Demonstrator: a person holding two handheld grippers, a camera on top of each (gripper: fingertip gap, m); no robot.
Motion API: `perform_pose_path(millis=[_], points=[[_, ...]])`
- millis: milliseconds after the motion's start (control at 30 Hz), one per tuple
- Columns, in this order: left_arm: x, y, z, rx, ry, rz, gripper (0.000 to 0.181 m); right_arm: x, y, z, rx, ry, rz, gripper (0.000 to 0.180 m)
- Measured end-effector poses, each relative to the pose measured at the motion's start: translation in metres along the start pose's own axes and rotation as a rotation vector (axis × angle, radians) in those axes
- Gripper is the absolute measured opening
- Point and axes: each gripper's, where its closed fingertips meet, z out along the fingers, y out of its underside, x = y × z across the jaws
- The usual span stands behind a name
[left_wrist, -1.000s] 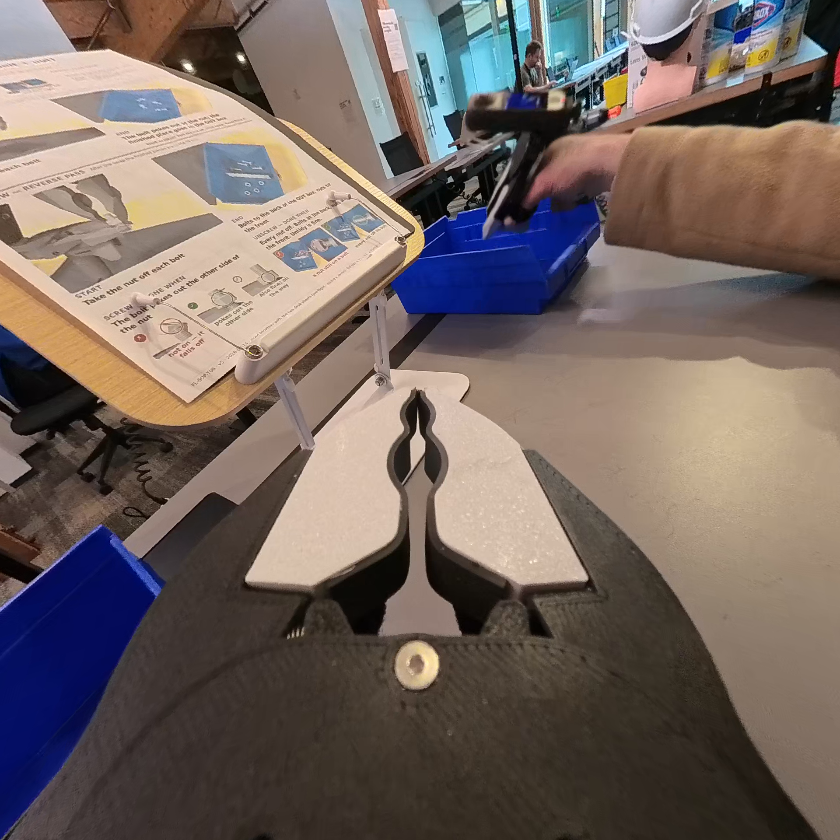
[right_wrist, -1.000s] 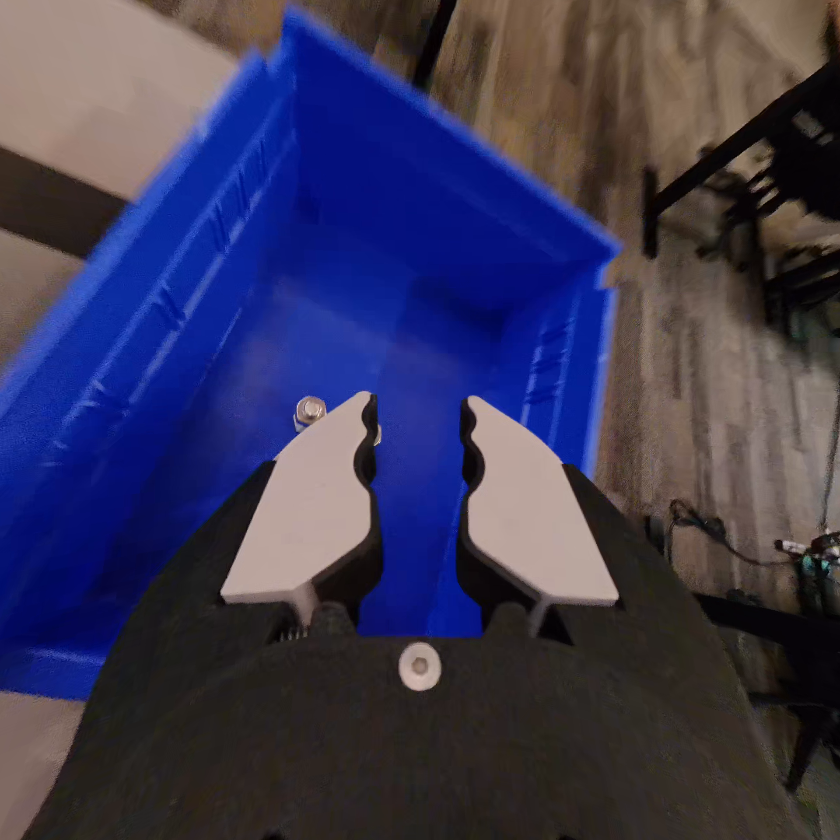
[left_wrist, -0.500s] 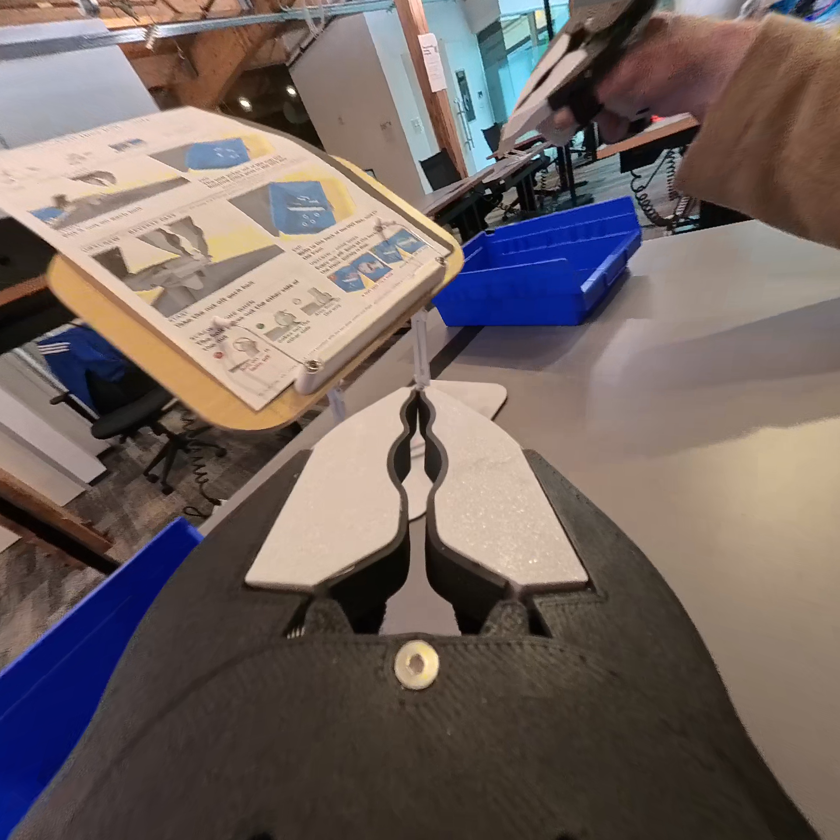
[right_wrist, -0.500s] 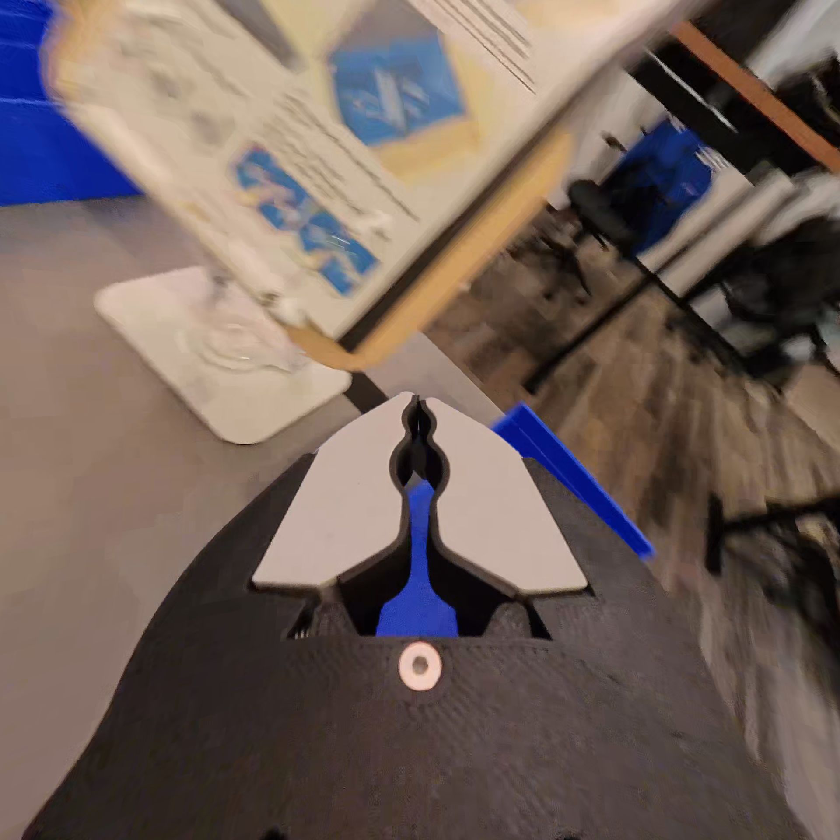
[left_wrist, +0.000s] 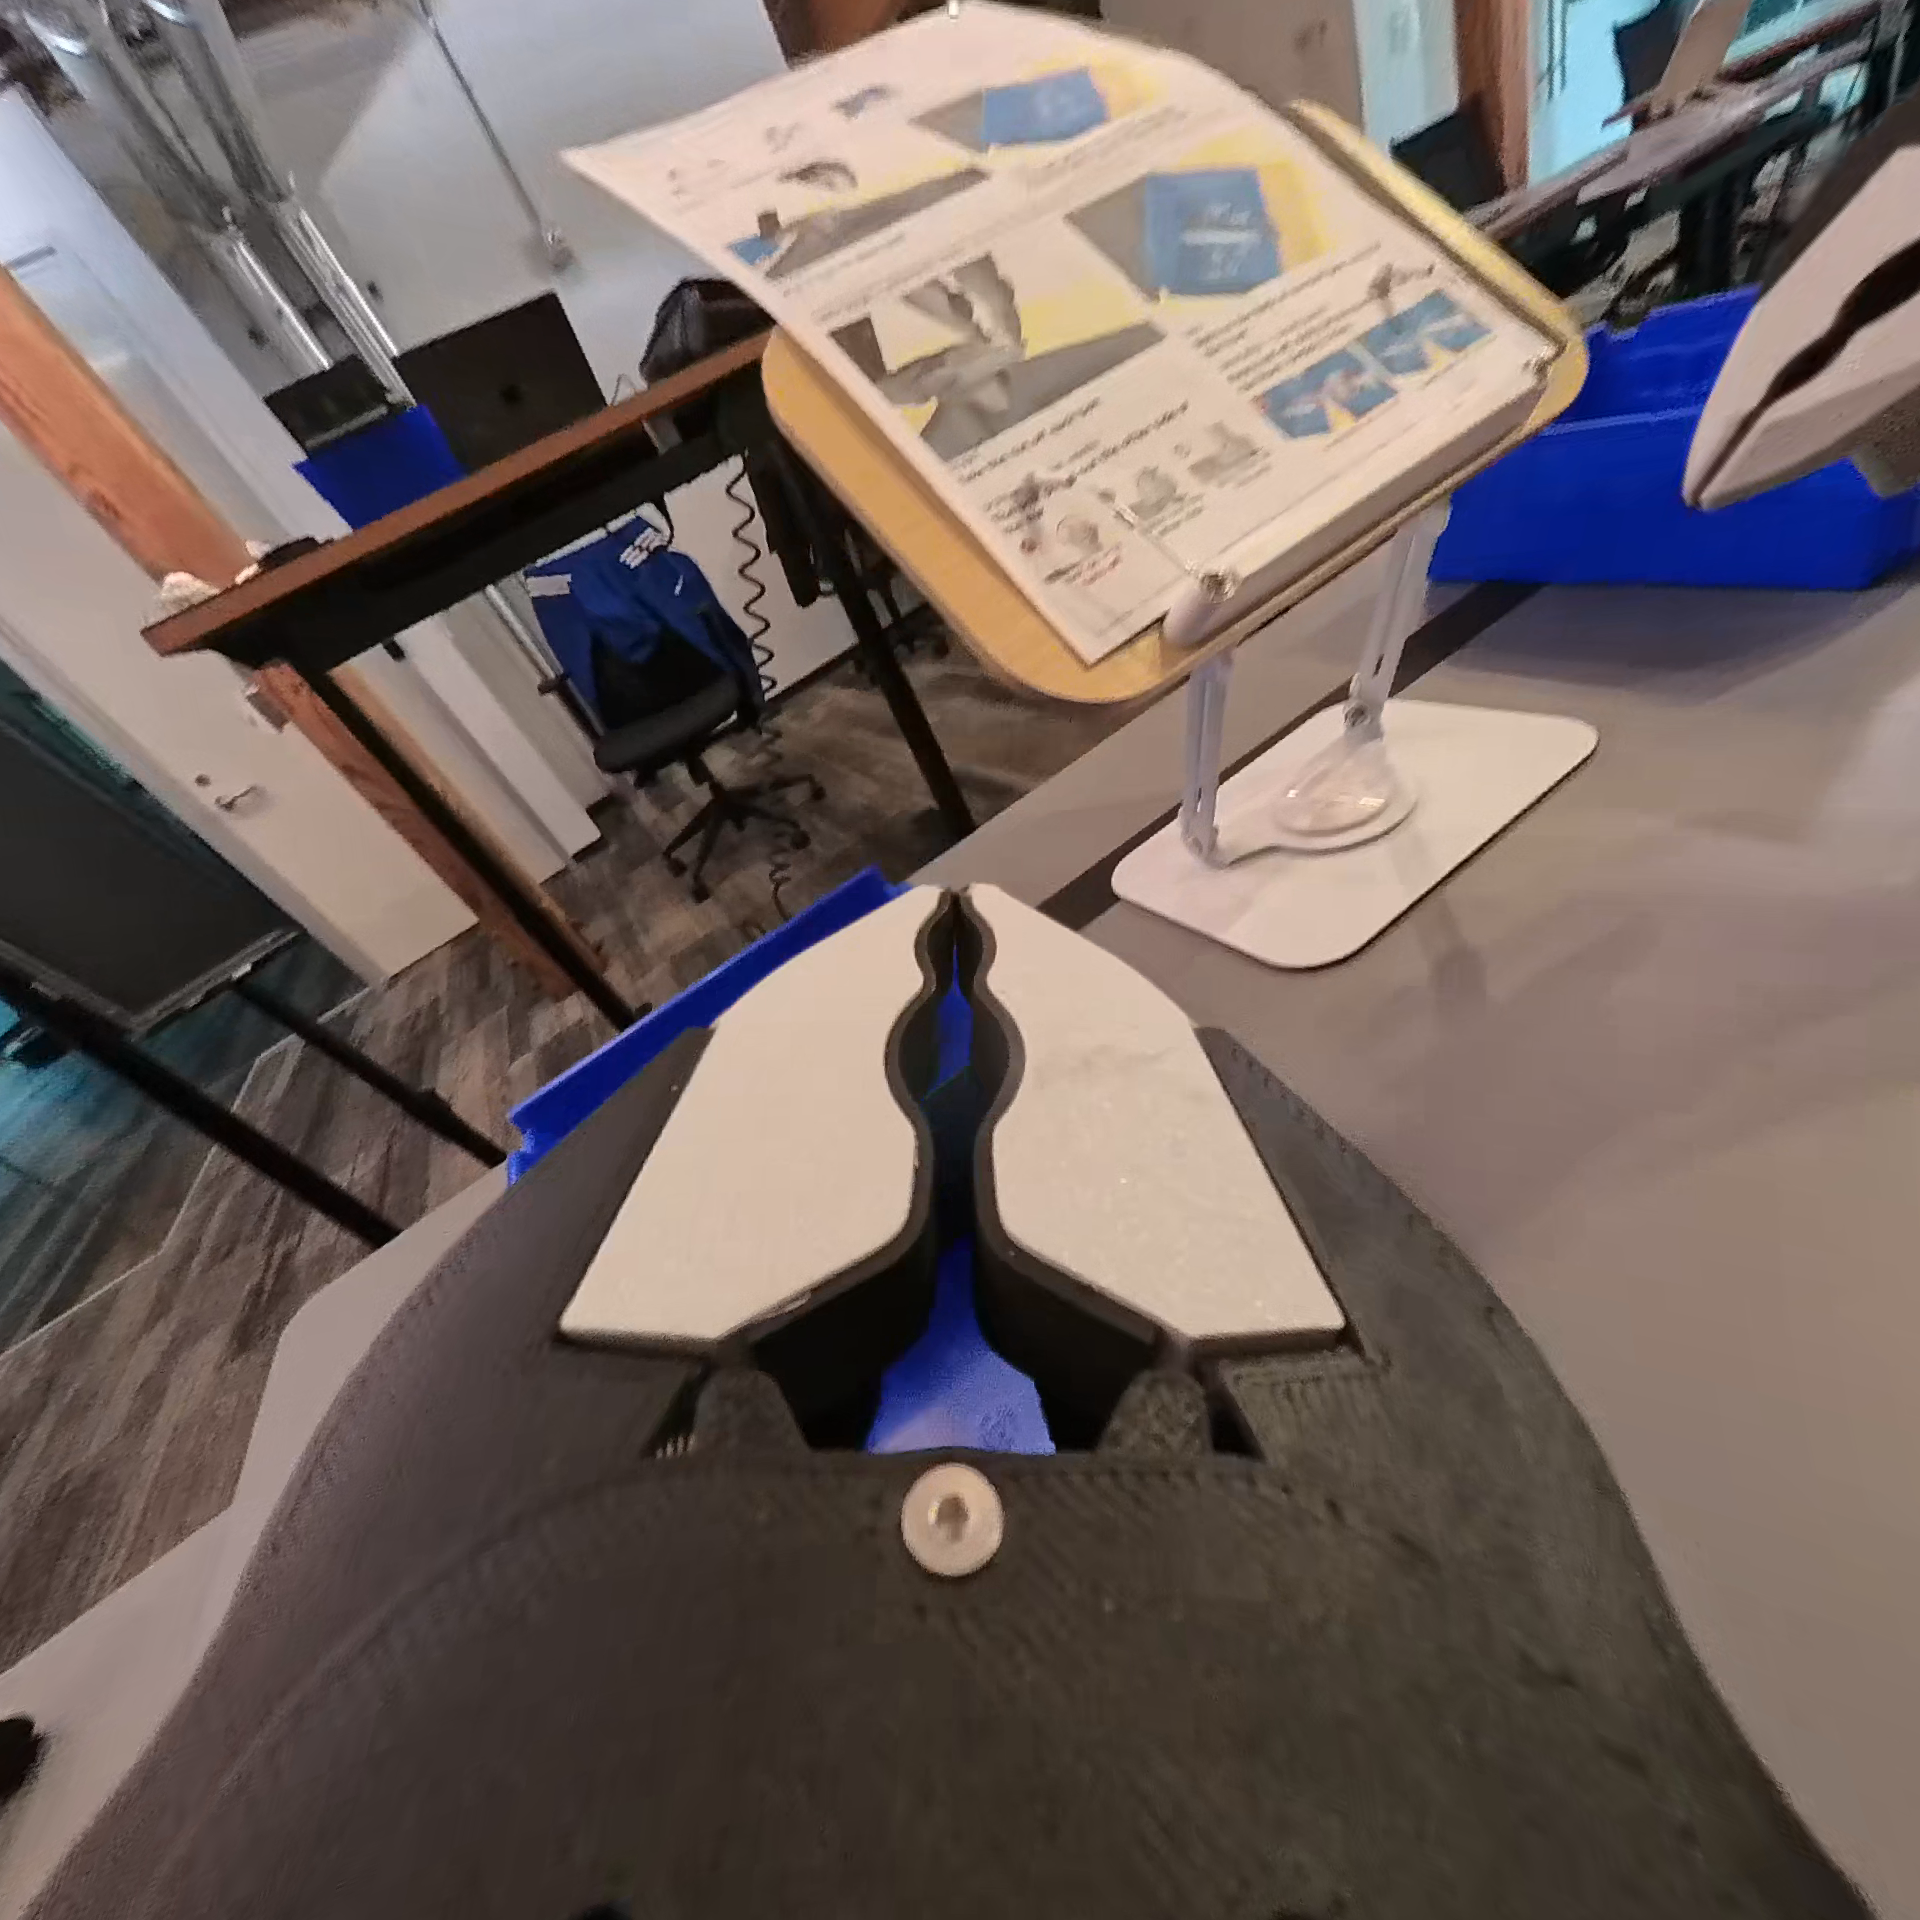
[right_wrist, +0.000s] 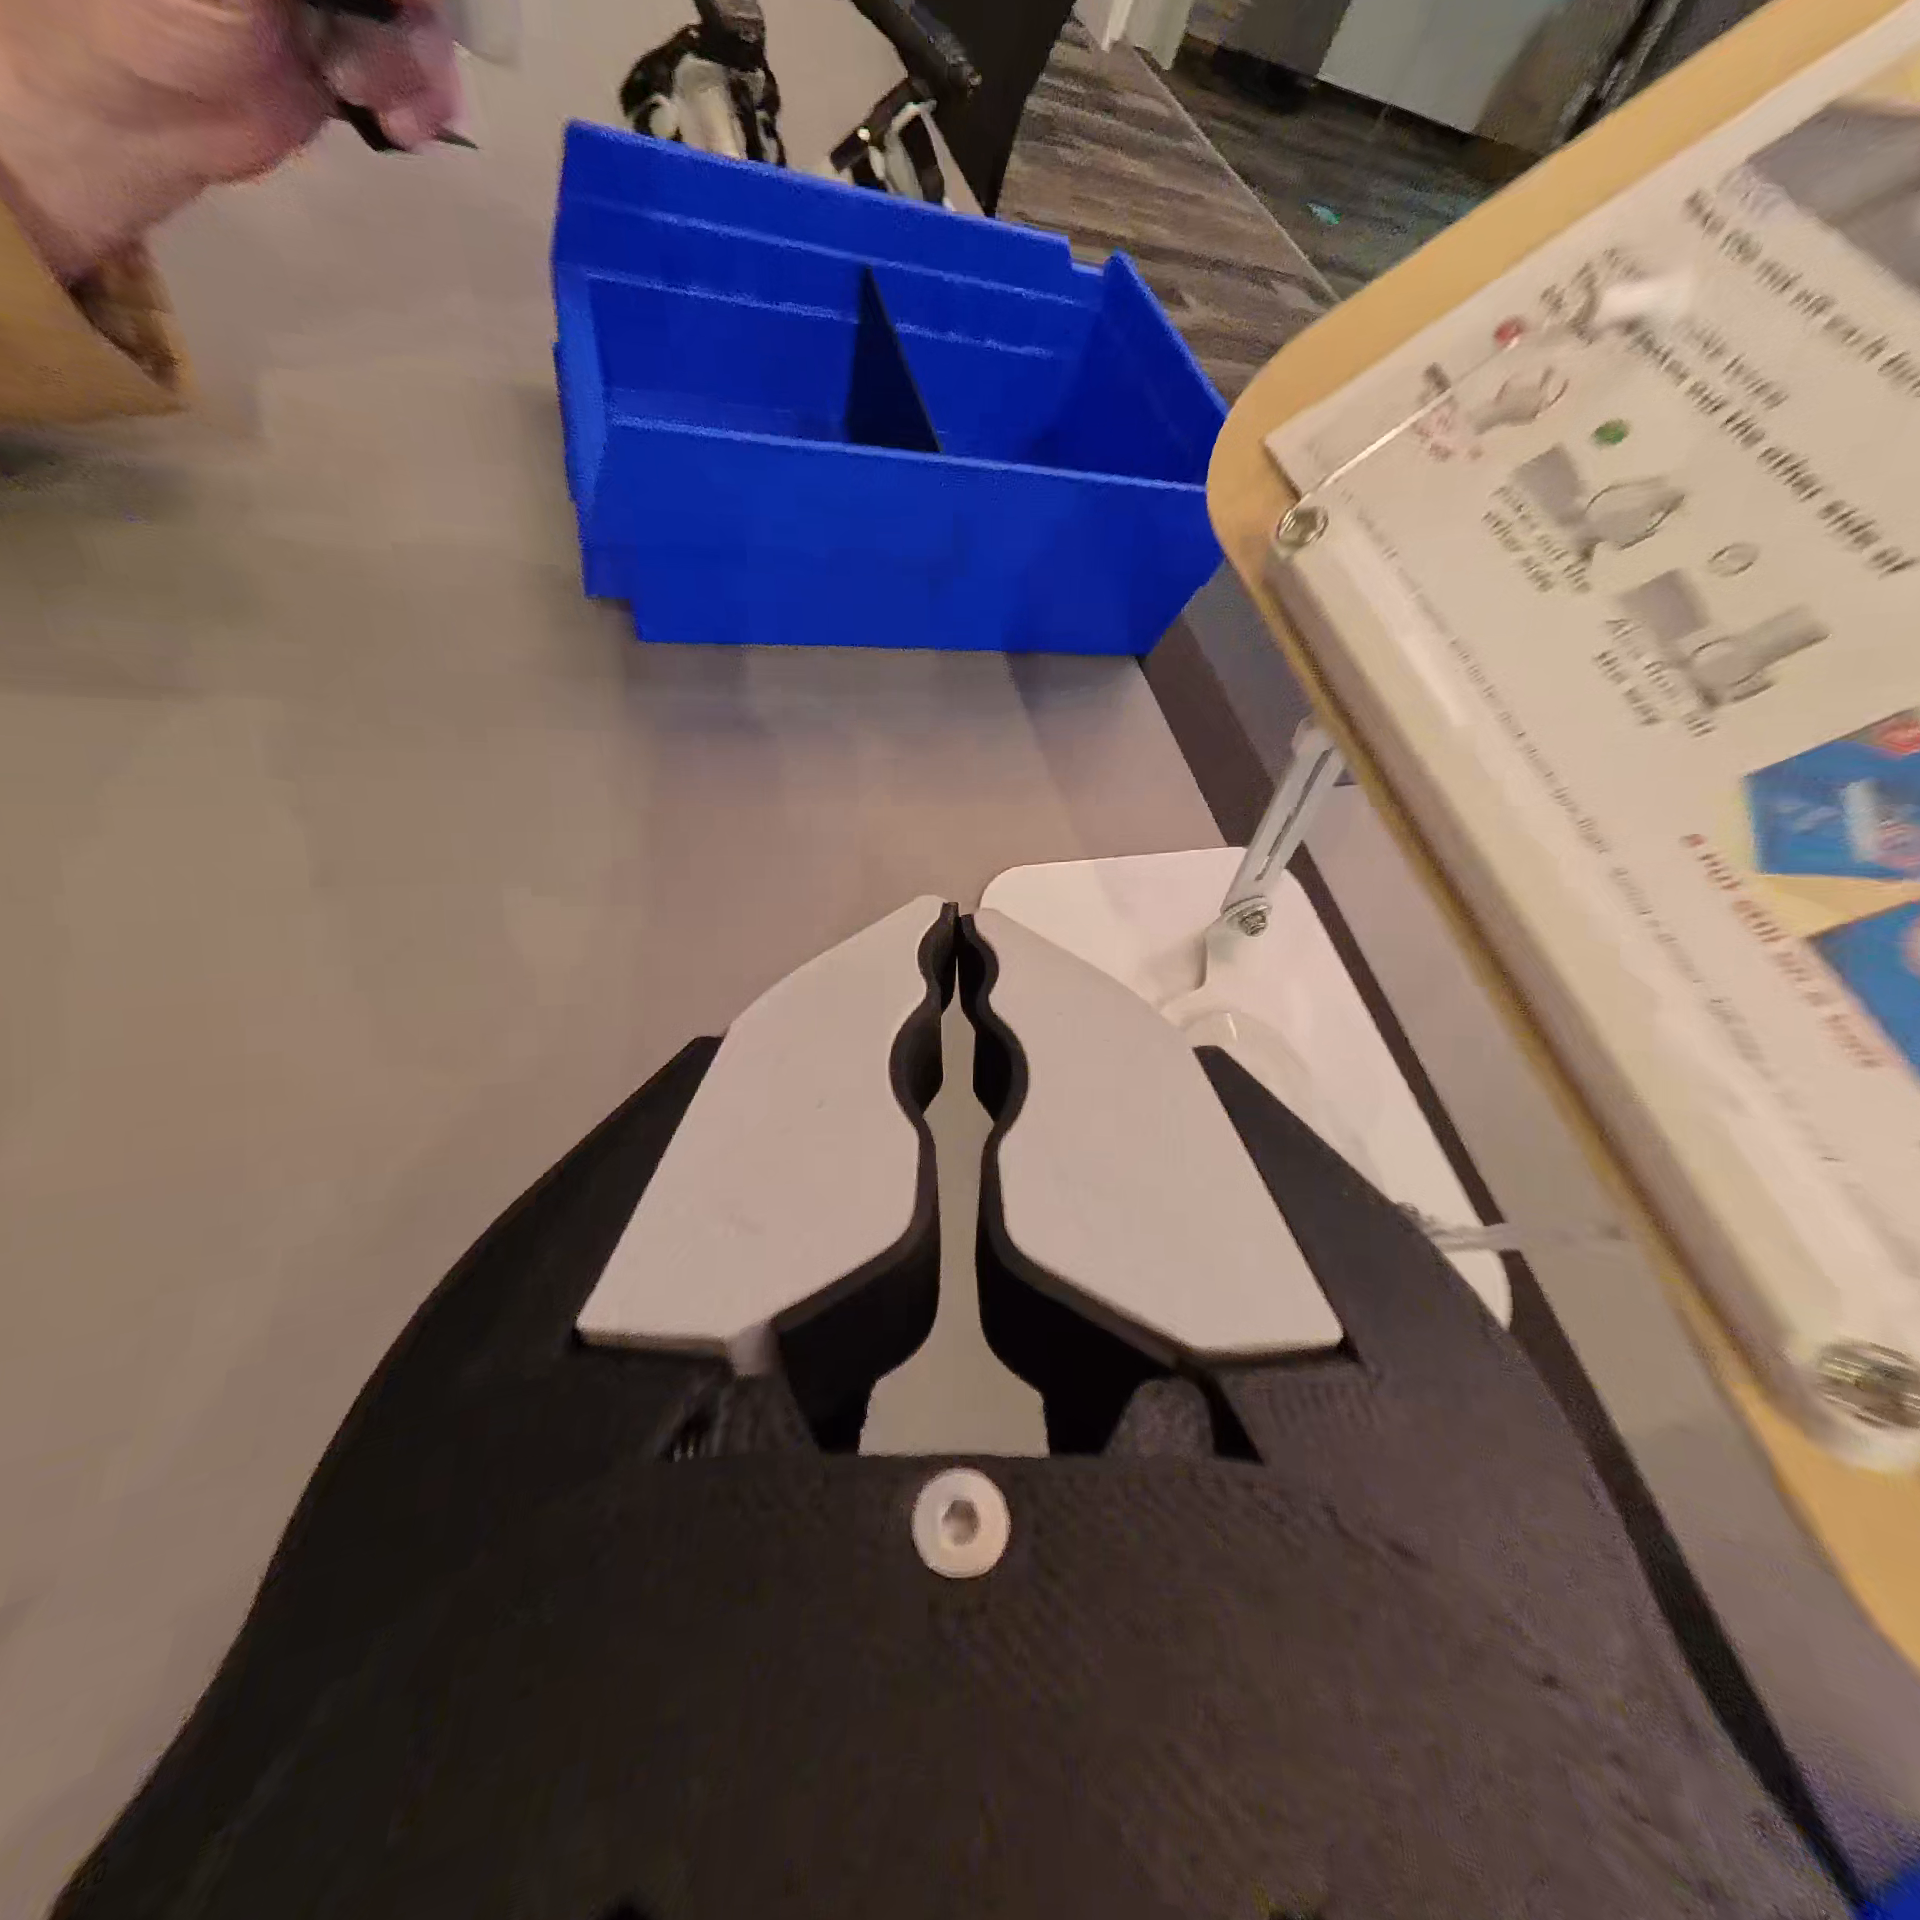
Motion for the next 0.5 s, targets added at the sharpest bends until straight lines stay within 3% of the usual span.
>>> perform_pose_path(millis=[200,500], points=[[-0.007,0.048,0.002,-0.302,0.036,0.061,0.003,-0.013,0.046,0.055,-0.020,0.054,-0.008,0.000],[0.022,0.131,0.009,-0.860,0.554,0.096,0.018,-0.037,0.081,0.078,-0.079,-0.029,-0.006,0.000]])
